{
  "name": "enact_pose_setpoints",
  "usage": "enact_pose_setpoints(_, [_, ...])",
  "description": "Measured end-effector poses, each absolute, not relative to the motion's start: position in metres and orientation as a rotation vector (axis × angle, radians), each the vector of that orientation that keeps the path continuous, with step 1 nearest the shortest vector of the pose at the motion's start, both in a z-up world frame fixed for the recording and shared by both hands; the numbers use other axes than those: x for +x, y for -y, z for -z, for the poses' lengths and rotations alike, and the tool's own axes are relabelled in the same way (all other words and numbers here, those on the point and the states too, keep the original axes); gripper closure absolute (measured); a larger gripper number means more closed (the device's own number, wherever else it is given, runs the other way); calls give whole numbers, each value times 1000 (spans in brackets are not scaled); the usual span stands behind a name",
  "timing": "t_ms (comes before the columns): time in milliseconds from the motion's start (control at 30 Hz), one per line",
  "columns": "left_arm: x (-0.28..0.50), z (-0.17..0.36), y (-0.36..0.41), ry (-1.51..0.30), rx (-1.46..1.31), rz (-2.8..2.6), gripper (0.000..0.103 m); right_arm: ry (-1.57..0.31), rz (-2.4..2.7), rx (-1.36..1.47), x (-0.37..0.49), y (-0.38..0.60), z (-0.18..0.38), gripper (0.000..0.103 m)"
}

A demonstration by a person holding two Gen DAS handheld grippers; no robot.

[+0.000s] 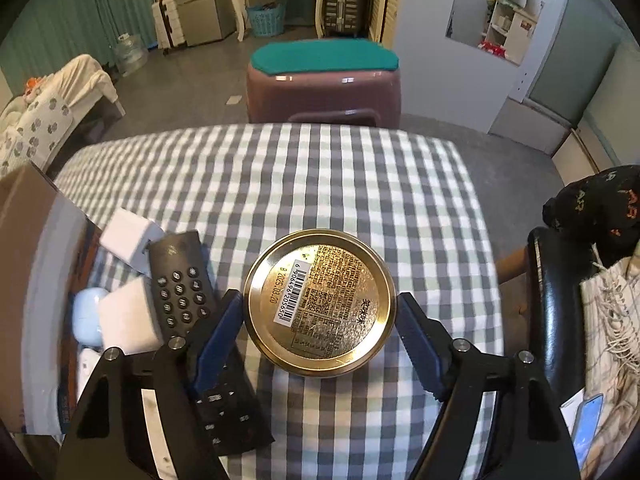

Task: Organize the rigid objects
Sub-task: 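Grasp the gold-lidded round tin with the right gripper, then carry the gold tin into the box and release it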

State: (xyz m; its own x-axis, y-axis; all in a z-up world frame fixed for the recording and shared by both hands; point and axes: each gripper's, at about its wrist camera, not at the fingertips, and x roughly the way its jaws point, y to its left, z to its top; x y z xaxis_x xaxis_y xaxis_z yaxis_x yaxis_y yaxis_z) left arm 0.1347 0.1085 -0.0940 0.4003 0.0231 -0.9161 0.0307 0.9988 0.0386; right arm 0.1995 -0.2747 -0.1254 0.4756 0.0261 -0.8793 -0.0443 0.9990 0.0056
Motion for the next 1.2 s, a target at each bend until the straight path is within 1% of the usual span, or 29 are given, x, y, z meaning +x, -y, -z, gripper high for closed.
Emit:
enact_pose_setpoints(167, [134,95,-108,-1159,52,5,92,-1003,-75,-29,186,264,86,27])
enact_pose_setpoints(300, [134,95,-109,-1160,51,4,92,-934,-133,-59,176,238,47,27])
enact_pose_setpoints(533, [131,95,-109,-1158,58,2,92,-813,-310,-141,159,159,-17,27])
enact_pose_setpoints(633, [131,95,-108,-1158,57,1,92,-786,-398,-175,150,119,-30,27])
enact_pose_setpoints(767, [130,95,-107,-1157,49,1,92,-795,-485,-213,144,72,-23,27])
enact_pose_setpoints(867, [131,96,-107,-1157,49,1,92,-842,-513,-242,147,41,1,27])
enact_pose_setpoints(1033, [131,96,-105,-1156,51,2,92,-917,-508,-284,158,16,43,27])
enact_pose_setpoints(1200, [131,96,-103,-1156,55,2,92,-971,-488,-334,170,4,72,26])
